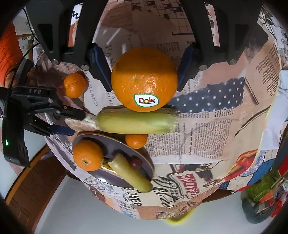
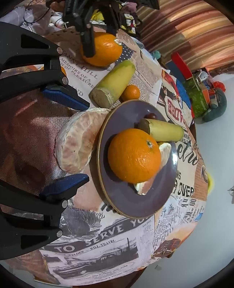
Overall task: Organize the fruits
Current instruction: 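Close the right gripper on the peeled pomelo segment while the left holds the Dole orange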
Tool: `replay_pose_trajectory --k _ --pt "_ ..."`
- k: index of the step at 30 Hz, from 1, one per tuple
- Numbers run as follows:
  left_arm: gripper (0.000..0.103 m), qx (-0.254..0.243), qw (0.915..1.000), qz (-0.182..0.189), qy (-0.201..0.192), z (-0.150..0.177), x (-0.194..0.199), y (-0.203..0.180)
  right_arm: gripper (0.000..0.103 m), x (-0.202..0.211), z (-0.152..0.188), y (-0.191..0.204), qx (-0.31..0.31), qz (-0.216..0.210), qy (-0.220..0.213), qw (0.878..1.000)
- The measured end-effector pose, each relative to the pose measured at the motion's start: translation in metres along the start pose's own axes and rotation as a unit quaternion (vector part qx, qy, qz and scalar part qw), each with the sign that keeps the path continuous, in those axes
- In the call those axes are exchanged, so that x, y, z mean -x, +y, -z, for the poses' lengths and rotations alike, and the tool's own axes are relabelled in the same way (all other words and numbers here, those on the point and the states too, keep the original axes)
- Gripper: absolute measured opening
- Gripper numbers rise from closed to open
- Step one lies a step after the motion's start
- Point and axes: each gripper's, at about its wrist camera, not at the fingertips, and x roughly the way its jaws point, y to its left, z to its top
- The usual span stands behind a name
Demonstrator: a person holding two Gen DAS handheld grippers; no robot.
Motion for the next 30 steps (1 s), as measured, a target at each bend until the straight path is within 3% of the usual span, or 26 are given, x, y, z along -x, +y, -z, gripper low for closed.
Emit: replay_pose_trajectory --k 7,11,17,30 --pt "0.069 -0.005 0.9999 -0.01 -0.006 -0.003 -0.005 -0.005 0.066 0.006 0.012 0.016 0.034 0.002 0.021 0.999" --pt "0.069 0.007 0.9999 -0.01 0.012 -0.004 -0.013 -0.001 0.052 0.017 0.021 0.019 0.018 -0.033 0.029 0.999" --pt "0.069 0.007 0.9999 -0.014 0.008 -0.003 -0.015 -0.003 0.051 0.02 0.015 0.02 0.004 -0.021 0.007 1.0" --pt "0.069 0.01 0.9999 -0.005 0.002 -0.009 -0.015 -0.003 0.052 -0.014 -0.008 0.032 0.022 -0.009 0.017 1.0"
